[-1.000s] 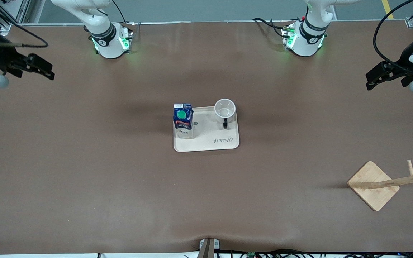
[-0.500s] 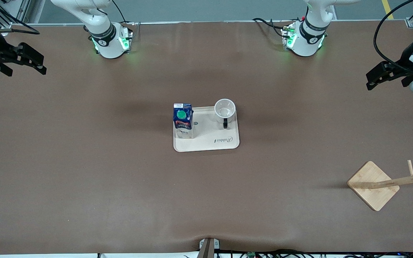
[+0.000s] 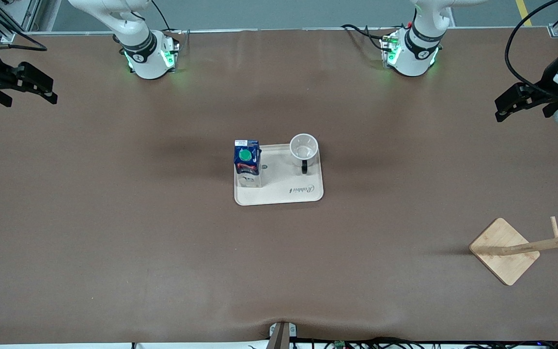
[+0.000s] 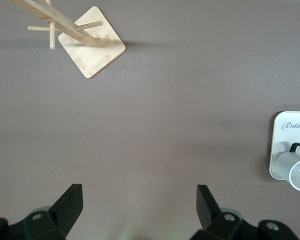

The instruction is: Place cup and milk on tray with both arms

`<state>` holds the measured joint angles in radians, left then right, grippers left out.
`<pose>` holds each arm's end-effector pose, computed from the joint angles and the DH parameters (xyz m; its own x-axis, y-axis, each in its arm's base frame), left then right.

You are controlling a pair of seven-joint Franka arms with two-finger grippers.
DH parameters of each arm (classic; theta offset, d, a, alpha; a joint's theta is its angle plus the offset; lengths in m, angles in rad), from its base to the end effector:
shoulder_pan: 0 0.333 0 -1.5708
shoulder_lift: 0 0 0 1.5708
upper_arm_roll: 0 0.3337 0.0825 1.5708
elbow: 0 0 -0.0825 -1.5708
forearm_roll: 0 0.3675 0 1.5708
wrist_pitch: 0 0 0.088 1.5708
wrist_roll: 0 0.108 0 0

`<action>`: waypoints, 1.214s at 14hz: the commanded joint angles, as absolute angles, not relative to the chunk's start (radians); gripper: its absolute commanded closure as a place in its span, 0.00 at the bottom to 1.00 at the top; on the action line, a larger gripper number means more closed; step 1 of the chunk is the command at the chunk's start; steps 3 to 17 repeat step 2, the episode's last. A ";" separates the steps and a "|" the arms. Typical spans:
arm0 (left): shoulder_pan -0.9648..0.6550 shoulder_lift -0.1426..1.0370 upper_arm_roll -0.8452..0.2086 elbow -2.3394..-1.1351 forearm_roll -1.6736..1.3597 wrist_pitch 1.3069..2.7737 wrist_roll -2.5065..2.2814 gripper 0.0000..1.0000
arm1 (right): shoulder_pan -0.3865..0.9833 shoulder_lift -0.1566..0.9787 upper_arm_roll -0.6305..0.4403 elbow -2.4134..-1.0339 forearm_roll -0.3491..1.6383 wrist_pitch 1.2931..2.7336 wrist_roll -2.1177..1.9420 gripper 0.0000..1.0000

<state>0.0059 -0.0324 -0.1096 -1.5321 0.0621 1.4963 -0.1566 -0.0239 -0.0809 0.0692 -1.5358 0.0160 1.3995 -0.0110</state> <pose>0.5179 -0.0479 0.6694 0.9983 0.0572 0.0068 0.0575 -0.9962 -0.0652 0.4920 0.0261 0.6839 0.9968 0.0584 -0.0554 0.0579 -0.9983 -0.0109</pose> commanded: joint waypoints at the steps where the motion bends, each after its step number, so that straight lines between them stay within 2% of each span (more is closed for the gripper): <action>1: 0.011 -0.037 -0.112 -1.526 0.058 1.494 -0.135 0.00 | -0.011 -0.077 0.058 -1.543 0.012 1.405 -0.020 0.00; 17: 0.011 -0.037 -0.112 -1.525 0.058 1.493 -0.135 0.00 | -0.015 -0.072 0.058 -1.542 0.012 1.407 -0.020 0.00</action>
